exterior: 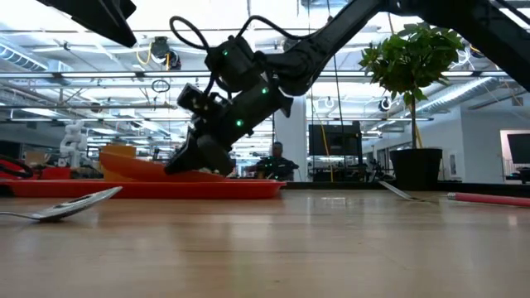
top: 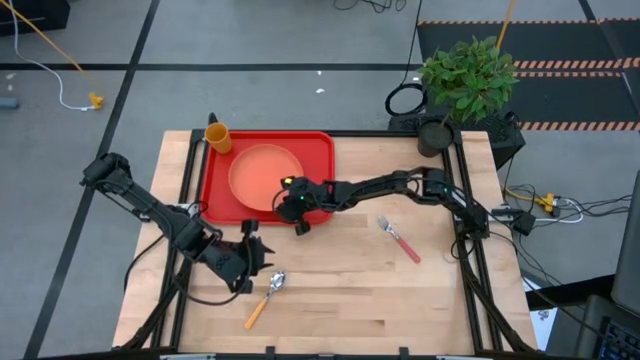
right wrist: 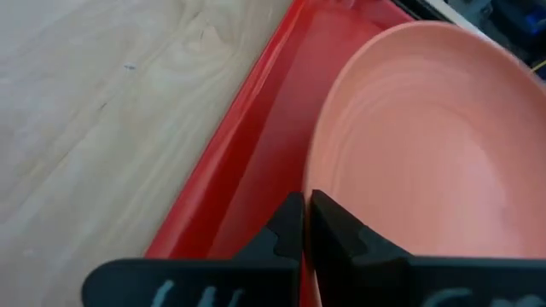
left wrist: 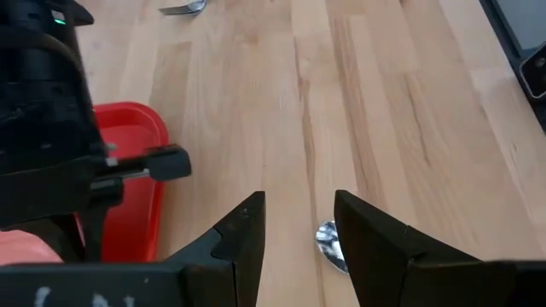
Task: Pick and place plate/cup/fork/spoon on tray
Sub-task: Put the orange plate on the red serving tray
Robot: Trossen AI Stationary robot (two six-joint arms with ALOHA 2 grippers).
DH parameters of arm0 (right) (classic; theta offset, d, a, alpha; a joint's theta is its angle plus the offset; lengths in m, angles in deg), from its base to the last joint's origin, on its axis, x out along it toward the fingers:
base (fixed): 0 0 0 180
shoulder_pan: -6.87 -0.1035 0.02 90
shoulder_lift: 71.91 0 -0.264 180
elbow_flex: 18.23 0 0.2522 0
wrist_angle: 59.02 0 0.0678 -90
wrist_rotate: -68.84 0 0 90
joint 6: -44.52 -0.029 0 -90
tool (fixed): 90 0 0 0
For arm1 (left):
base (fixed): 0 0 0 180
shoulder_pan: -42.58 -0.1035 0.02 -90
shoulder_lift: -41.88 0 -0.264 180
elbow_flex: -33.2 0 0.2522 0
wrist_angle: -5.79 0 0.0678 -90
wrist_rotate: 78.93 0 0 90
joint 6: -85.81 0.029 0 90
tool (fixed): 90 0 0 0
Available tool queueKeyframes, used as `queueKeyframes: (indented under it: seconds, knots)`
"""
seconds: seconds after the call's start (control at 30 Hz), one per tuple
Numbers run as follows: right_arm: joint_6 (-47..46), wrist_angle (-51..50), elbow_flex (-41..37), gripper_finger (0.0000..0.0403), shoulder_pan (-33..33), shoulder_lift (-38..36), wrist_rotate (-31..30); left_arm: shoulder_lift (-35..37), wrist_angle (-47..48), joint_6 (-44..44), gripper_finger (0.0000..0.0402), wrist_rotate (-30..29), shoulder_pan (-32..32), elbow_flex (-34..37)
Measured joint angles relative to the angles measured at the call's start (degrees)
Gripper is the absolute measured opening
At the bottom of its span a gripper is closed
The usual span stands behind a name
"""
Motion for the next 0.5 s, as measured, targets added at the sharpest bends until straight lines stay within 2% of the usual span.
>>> queueKeyframes:
  seconds: [0.2,0.5]
  knots:
    - [0.9,2.4,0.0,0.0008,0.3,0.2,0.1,0.0,-0.5,0.0,0.0145,0.0,0.0,0.0]
    - [1.0,4.1,0.0,0.0042,1.3,0.2,1.1,0.0,-1.6,-0.4,0.0145,-0.2,0.0,0.0]
